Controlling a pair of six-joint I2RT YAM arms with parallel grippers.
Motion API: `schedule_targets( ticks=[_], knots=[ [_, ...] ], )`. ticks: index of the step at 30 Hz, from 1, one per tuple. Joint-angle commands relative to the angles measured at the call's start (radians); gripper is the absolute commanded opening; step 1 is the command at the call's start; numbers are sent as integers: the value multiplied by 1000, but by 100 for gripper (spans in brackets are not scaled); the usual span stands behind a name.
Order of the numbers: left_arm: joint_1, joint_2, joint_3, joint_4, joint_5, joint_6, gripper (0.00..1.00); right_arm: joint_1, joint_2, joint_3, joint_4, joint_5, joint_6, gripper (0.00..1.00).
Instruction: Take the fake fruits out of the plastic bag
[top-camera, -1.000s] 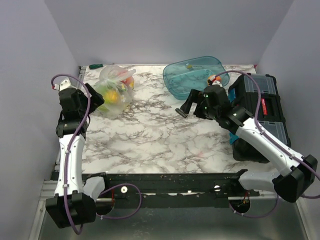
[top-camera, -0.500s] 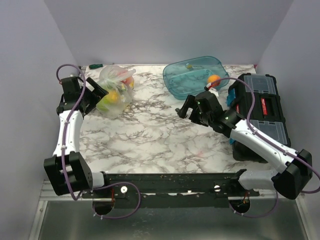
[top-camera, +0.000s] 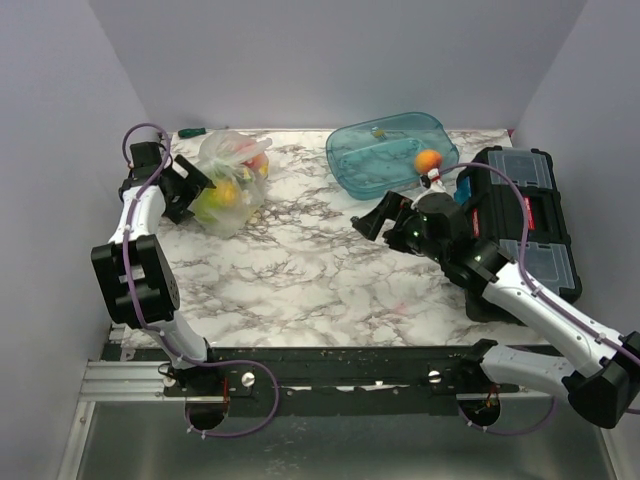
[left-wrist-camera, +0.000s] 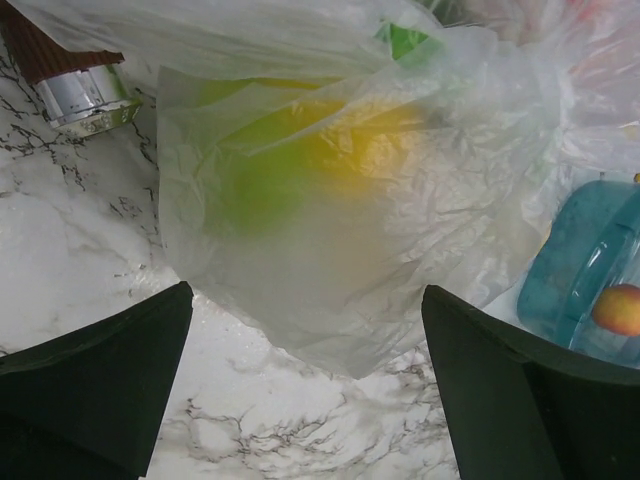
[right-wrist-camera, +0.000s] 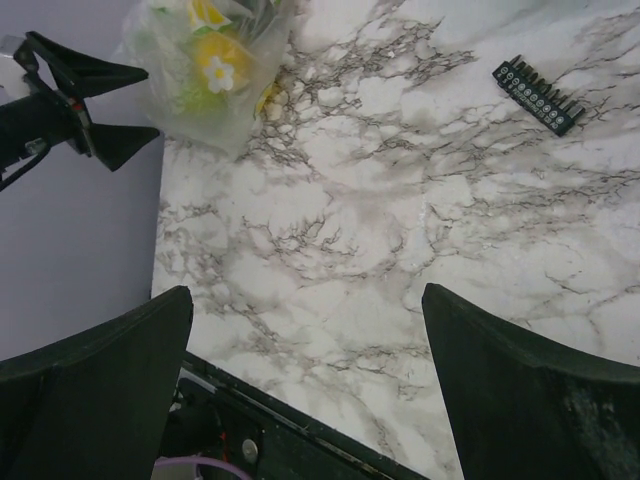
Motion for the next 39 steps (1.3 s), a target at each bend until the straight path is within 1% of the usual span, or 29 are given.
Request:
schedule_targets(
  ticks=[1, 4, 6, 8, 11, 12, 16, 17, 18, 20, 24, 28, 31, 33, 35, 38, 39],
  knots=[
    [-1, 2, -10, 8, 53, -8, 93, 5, -21, -37, 42, -56, -3, 100],
    [-13, 12, -8, 0, 61, 4, 83, 6, -28, -53, 40, -60, 19, 100],
    [-21, 13, -16, 11, 70, 1, 72, 6, -31, -57, 30, -62, 30, 100],
    [-22, 16, -20, 18, 81, -3, 65, 6, -39, -63, 25, -64, 29, 100],
    [-32, 21, -23, 15, 55, 12, 54, 5, -47, -41, -9, -56, 29, 100],
    [-31, 24, -22, 14, 55, 14, 47, 5, -50, -29, -19, -53, 27, 100],
    [-35, 32, -15, 21, 103, 17, 25, 5, -56, -26, -21, -50, 4, 100],
    [-40, 24, -22, 24, 99, 19, 14, 5, -54, -29, -20, -47, 3, 100],
    [-47, 19, -27, 22, 86, 22, 0, 5, -51, -30, -23, -46, 5, 100],
    [-62, 13, -32, 18, 69, 28, 0, 6, -36, -28, -21, -65, 7, 100],
    [-86, 3, -36, 21, 120, 3, 0, 6, 2, -47, -3, -140, -16, 100],
    [-141, -72, -121, 36, 93, -17, 0, 6, 33, -48, -61, -154, -32, 100],
    [-179, -128, -192, 39, 114, -71, 0, 6, 31, -63, -89, -135, -58, 100],
    [-222, -179, -250, 40, 131, -97, 0, 6, 30, -72, -96, -119, -72, 100],
    [-299, -261, -336, 74, 130, -119, 0, 5, 40, -62, -112, -86, -84, 100],
    [-406, -394, -450, 96, 89, -126, 0, 5, 66, -59, -103, -107, -104, 100],
    [-446, -428, -486, 101, 73, -122, 0, 7, 70, -67, -91, -141, -109, 100]
  ],
)
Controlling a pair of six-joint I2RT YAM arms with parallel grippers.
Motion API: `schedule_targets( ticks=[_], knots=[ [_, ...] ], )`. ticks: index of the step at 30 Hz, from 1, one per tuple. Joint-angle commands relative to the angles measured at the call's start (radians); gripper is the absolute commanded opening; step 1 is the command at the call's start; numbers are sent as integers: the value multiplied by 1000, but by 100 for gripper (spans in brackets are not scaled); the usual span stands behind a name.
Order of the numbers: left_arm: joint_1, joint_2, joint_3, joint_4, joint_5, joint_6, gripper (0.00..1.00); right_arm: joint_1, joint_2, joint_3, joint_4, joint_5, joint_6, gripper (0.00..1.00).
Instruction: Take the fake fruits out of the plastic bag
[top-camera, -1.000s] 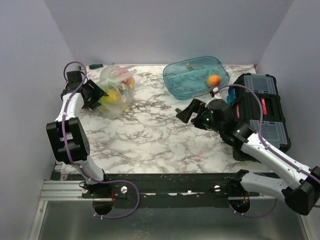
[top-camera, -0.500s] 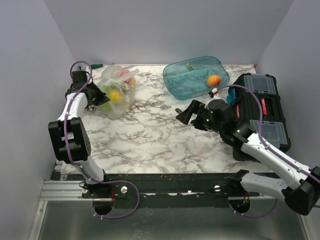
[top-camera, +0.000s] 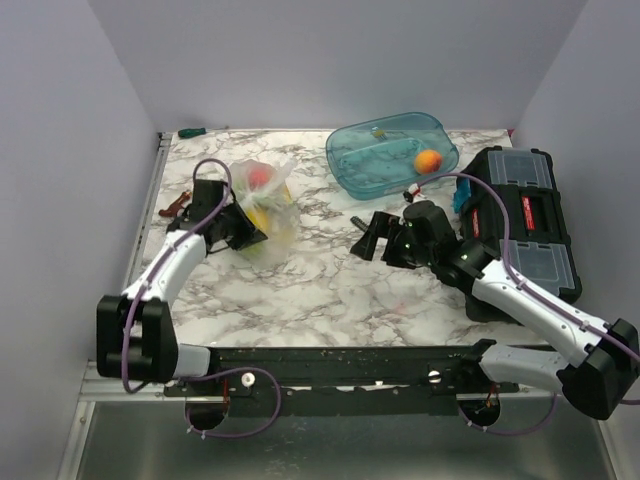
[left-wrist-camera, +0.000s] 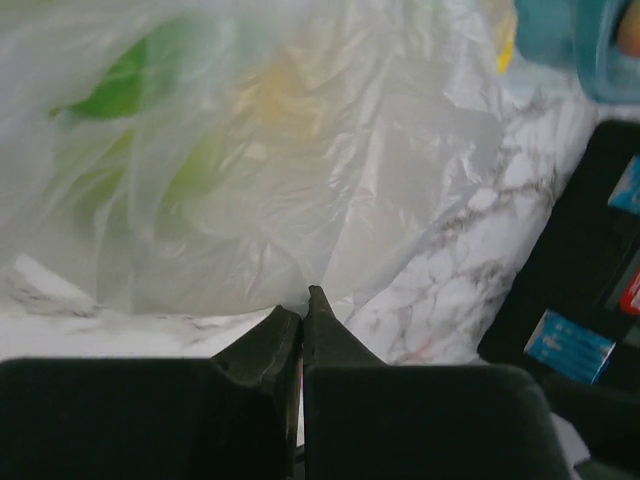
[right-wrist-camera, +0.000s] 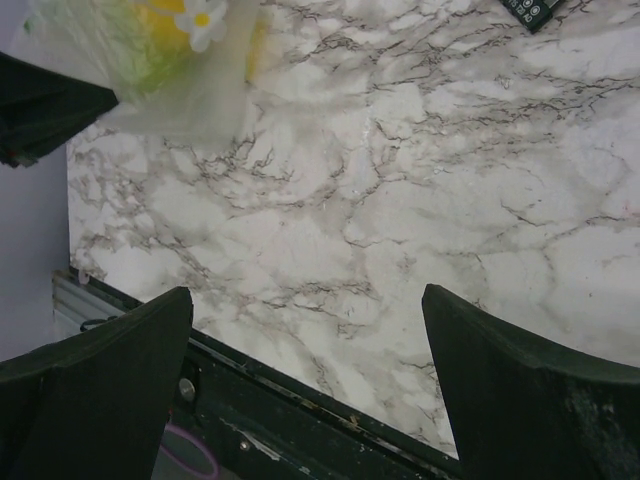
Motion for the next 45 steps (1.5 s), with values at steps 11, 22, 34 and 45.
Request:
schedule_targets(
  ticks=[11, 22, 34, 45],
  knots=[
    [-535, -363, -356, 28, -67, -24, 0, 9, 74, -84, 134, -121, -73, 100],
    [-811, -362, -300, 21, -159, -26, 0, 12, 13, -125, 176, -112, -81, 100],
    [-813, -500, -134, -151, -246, 146, 54, 25, -1, -145, 257, -158, -53, 100],
    [-818, -321, 88, -369, -589, 237, 57, 31, 27, -93, 285, -162, -39, 100]
  ],
)
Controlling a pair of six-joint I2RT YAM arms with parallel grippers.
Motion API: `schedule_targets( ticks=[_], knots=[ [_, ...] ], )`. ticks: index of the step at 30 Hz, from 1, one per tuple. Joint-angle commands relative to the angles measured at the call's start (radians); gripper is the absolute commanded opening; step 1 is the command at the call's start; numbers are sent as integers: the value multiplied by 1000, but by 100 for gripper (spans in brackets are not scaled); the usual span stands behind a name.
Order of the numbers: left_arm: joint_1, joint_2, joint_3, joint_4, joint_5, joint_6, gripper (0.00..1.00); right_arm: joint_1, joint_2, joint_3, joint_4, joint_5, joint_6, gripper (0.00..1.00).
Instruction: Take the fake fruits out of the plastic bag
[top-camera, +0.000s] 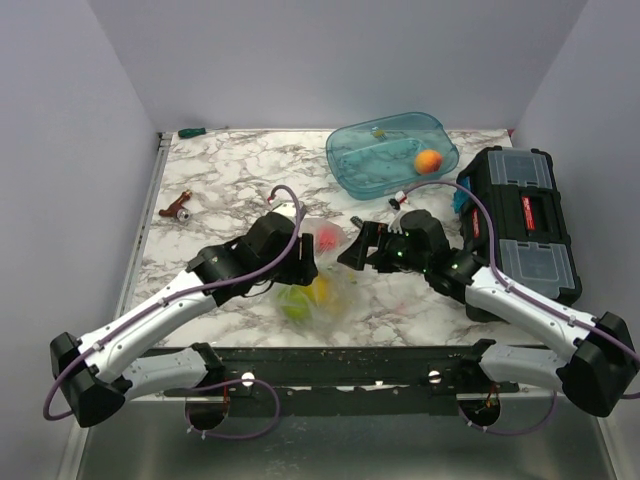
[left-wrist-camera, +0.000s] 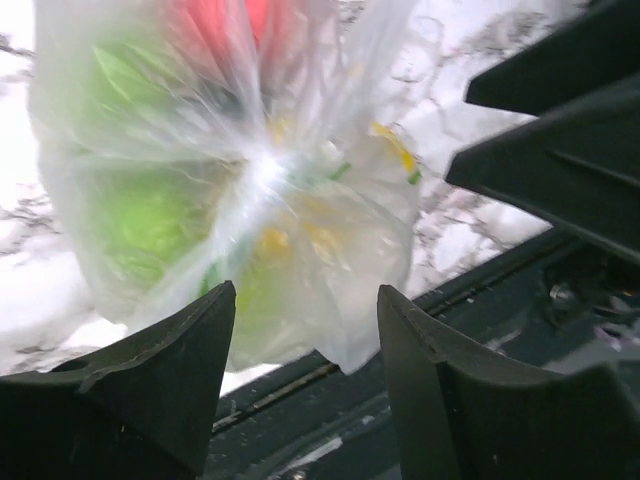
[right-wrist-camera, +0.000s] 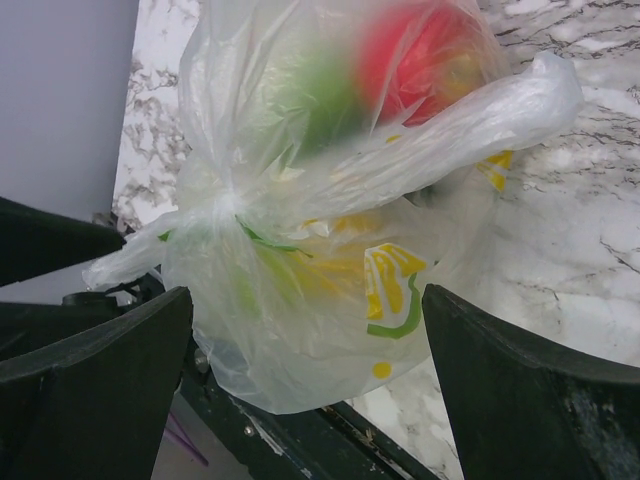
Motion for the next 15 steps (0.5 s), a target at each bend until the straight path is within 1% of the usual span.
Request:
schedule_targets(
  ticks=[1, 6, 10, 12, 14, 15],
  knots=[
    [-6, 108, 69, -102, -153, 67, 57, 6, 3, 42, 15, 7, 8, 100],
    [-8, 195, 89, -91, -160, 72, 49, 7, -28, 42, -20, 43, 10, 100],
    [-12, 244, 98, -85, -152, 87, 48, 7, -22, 45, -22, -5, 2, 100],
    [-11, 237, 117, -77, -121, 114, 50, 8, -9, 44, -7, -46, -13, 99],
    [-2, 211, 137, -59, -96, 152, 55, 26, -3, 35, 18, -55, -27, 96],
    [10, 202, 148, -58, -85, 167, 58, 35, -2, 28, 34, -49, -32, 91]
  ],
)
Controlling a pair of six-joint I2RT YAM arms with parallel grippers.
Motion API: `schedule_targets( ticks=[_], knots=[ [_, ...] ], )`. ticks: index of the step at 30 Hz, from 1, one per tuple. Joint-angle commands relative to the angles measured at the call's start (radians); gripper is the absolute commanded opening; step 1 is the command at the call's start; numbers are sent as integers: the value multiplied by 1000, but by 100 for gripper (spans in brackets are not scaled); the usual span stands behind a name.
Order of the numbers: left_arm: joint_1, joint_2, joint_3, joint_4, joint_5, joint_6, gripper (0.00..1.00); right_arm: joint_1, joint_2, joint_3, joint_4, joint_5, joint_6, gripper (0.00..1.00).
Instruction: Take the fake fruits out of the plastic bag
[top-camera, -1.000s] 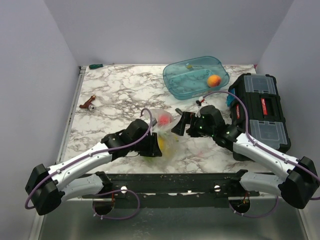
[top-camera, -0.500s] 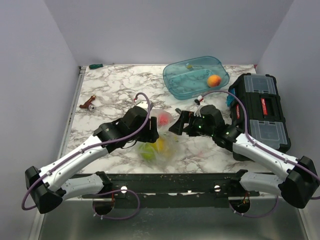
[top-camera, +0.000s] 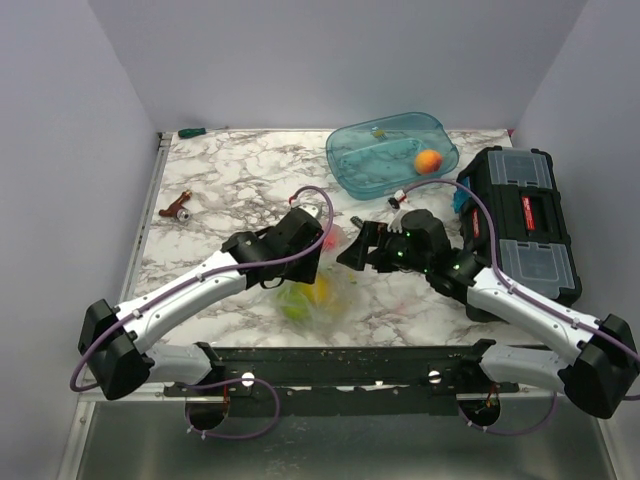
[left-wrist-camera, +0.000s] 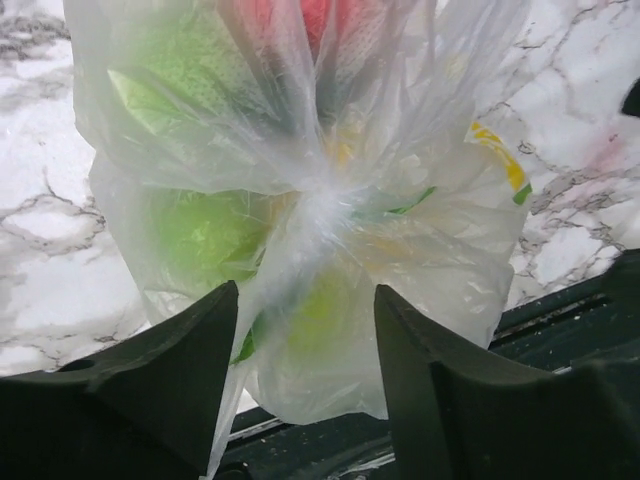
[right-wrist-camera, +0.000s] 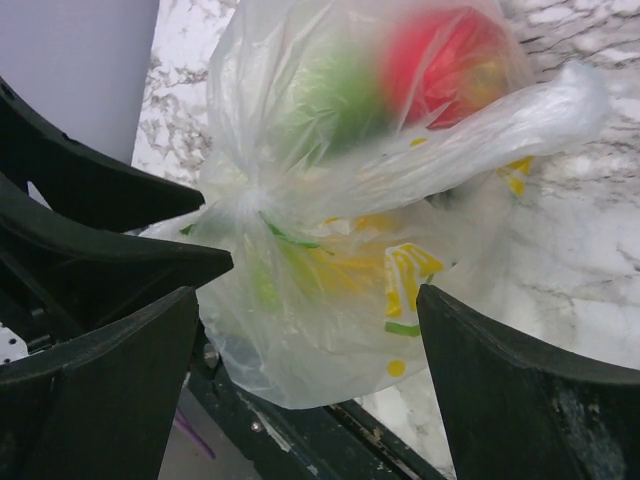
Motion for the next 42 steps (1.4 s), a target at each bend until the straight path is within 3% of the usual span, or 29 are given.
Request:
schedule_targets(
  ticks=[1, 5, 13, 21, 25, 28, 30, 33, 37, 42],
  knots=[
    [38, -53, 86, 7, 55, 89, 61, 40, 13, 9, 48, -36, -38, 89],
    [137, -48, 114, 29, 165, 136, 66, 81, 44, 5, 87, -13, -55, 84],
    [149, 140, 232, -4, 99, 233, 66, 185, 112, 13, 149, 87, -67, 68],
    [152, 234, 190, 51, 188, 272, 68, 268, 171, 21, 167, 317, -89, 69],
    [158, 261, 218, 37, 217, 274, 56, 275, 204, 31, 179, 361, -104, 69],
    [176, 252, 212, 53, 268, 268, 36, 287, 227, 31, 208, 367, -113, 58],
    [193, 252, 212, 59, 312, 263, 25, 303, 242, 32, 220, 400, -119, 58],
    [211, 256, 216, 58, 358, 257, 2, 310, 252, 25, 236, 434, -113, 47],
    [229, 242, 210, 71, 392, 253, 0, 313, 254, 15, 248, 459, -99, 46],
    [256, 218, 209, 69, 371, 252, 0, 313, 230, -4, 220, 560, -32, 23]
  ],
)
